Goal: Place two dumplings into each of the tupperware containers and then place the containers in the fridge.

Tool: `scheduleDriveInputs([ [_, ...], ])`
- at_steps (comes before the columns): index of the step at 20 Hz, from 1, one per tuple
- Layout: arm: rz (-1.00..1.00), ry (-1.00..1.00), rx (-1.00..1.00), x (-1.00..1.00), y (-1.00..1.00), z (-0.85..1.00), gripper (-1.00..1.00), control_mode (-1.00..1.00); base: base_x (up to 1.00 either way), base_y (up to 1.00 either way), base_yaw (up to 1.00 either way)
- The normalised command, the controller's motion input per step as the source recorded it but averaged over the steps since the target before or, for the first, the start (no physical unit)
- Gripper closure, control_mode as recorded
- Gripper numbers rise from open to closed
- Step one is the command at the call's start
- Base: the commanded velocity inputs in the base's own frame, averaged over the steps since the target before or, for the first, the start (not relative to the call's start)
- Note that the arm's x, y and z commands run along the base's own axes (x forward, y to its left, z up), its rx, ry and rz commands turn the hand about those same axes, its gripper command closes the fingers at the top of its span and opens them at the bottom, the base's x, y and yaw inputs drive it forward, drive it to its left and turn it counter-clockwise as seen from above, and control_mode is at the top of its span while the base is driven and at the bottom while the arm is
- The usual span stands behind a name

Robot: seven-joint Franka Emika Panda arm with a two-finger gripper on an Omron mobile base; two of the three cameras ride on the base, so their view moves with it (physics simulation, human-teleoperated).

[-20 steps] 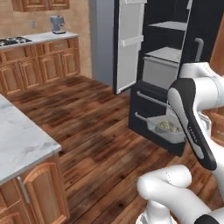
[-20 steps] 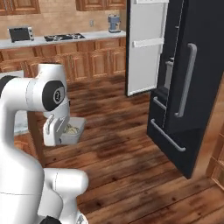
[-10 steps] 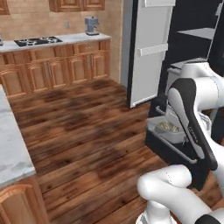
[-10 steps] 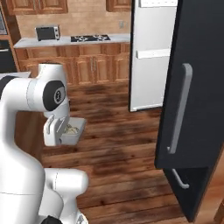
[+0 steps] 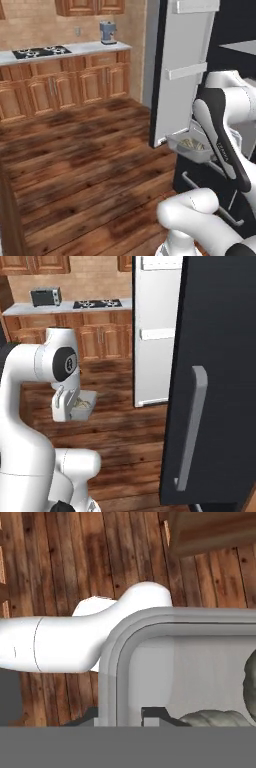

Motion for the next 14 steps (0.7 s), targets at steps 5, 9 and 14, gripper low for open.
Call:
scheduleDriveInputs([
  [5, 0.00, 0.00, 0.00, 0.00, 0.00, 0.00, 1.00, 1.00, 0.72, 0.12, -0.56],
  [9, 0.00, 0.00, 0.00, 0.00, 0.00, 0.00, 1.00, 1.00, 0.42, 0.47, -0.80],
  [14, 0.00, 0.00, 0.00, 0.00, 0.00, 0.00, 1.00, 1.00, 0.39, 0.48, -0.81],
])
